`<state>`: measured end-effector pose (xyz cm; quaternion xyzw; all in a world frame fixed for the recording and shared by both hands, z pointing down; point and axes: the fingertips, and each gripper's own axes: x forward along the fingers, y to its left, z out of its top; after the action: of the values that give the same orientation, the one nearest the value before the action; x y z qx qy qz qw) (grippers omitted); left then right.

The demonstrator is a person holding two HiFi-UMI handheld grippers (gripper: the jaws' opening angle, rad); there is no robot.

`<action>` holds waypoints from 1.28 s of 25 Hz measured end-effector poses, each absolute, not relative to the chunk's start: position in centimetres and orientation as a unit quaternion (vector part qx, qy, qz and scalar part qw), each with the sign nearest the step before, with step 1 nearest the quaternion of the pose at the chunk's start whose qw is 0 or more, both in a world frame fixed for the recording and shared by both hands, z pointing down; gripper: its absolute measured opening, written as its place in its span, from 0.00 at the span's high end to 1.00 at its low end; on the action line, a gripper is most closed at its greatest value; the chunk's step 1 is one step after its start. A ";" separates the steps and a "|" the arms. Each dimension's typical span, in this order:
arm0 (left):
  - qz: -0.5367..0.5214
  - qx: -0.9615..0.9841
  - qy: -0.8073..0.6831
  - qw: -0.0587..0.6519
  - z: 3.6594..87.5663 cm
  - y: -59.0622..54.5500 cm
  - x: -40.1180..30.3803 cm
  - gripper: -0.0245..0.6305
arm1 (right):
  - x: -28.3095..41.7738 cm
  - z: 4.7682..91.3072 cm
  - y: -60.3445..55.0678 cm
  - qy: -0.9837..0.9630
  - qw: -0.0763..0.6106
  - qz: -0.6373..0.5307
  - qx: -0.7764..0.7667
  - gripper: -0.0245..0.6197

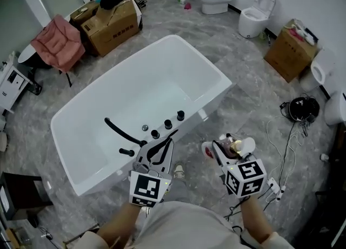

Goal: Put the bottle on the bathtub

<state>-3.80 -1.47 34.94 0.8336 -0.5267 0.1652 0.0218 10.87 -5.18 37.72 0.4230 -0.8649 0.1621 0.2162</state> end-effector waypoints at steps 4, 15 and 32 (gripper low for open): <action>0.178 0.830 -0.528 0.031 36.0 -6.3 -6.3 0.93 | 8.2 38.7 -10.6 -0.865 0.230 0.162 0.416 0.60; 0.187 0.814 -0.545 0.067 39.3 -13.5 -10.7 0.93 | 4.3 41.8 -20.2 -0.856 0.241 0.171 0.424 0.60; 0.237 0.731 -0.618 0.167 48.1 -19.1 -10.4 0.93 | 1.9 50.8 -30.8 -0.877 0.283 0.183 0.341 0.60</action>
<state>-10.45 -19.09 48.13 0.7310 -0.6177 0.2367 0.1674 1.87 -30.84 50.78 0.3411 -0.8775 0.1835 0.2829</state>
